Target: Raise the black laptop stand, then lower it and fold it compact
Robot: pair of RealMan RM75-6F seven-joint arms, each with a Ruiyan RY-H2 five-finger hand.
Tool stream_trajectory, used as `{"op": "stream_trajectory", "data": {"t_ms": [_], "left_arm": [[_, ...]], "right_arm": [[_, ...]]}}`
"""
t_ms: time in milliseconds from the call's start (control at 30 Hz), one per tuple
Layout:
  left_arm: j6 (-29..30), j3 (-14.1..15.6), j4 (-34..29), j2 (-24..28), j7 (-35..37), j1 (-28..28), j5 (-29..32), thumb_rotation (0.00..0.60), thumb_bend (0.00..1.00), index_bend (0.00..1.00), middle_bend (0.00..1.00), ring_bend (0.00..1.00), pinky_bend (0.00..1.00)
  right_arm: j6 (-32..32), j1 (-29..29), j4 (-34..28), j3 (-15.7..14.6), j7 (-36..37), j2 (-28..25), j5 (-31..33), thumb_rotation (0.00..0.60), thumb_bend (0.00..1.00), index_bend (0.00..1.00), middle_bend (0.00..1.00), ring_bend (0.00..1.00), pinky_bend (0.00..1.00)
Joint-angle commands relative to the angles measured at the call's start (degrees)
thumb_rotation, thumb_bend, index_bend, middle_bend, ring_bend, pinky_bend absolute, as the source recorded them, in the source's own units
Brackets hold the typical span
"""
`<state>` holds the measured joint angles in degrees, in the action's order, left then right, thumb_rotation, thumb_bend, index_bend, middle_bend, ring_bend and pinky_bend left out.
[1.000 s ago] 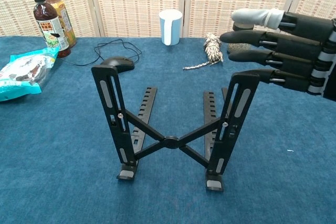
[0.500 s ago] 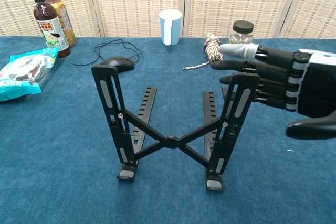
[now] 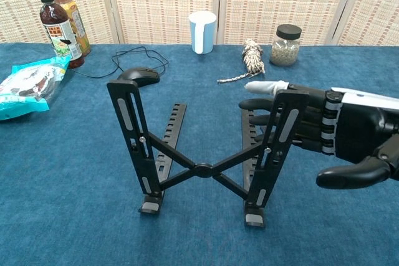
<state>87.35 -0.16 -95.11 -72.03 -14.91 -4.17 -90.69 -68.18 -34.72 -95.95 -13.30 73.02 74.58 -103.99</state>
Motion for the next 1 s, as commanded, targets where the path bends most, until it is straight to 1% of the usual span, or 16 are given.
{"op": "stream_trajectory", "data": {"t_ms": [33, 300, 733, 900, 1000], "left_arm": [[-0.2, 0.0, -0.1, 0.0, -0.1, -0.1, 0.0, 0.6, 0.28, 0.12, 0.09, 0.0, 0.0], [-0.9, -0.1, -0.2, -0.2, -0.4, -0.5, 0.2, 0.6, 0.28, 0.12, 0.09, 0.0, 0.0], [-1.1, 0.0, 0.2, -0.4, -0.2, -0.4, 0.6, 0.6, 0.28, 0.12, 0.09, 0.0, 0.0], [-1.2, 0.0, 0.2, -0.5, -0.3, -0.6, 0.6, 0.6, 0.28, 0.12, 0.09, 0.0, 0.0], [-1.4, -0.1, 0.2, -0.5, -0.2, -0.7, 0.7, 0.6, 0.28, 0.12, 0.09, 0.0, 0.0]], "right_arm": [[0.3, 0.1, 0.4, -0.5, 0.2, 0.4, 0.1, 0.6, 0.0, 0.0, 0.06, 0.0, 0.09], [1.4, 0.4, 1.9, -1.6, 1.1, 1.8, 1.1, 0.6, 0.0, 0.0, 0.06, 0.0, 0.09], [2.1, 0.7, 2.0, -2.9, 2.2, 3.0, 1.5, 0.6, 0.01, 0.0, 0.06, 0.0, 0.09], [2.0, 0.9, 2.0, -3.0, 2.0, 3.1, 1.9, 0.6, 0.1, 0.0, 0.06, 0.0, 0.09], [1.6, 1.0, 2.0, -2.9, 2.1, 3.0, 1.8, 0.6, 0.11, 0.0, 0.06, 0.0, 0.09]]}}
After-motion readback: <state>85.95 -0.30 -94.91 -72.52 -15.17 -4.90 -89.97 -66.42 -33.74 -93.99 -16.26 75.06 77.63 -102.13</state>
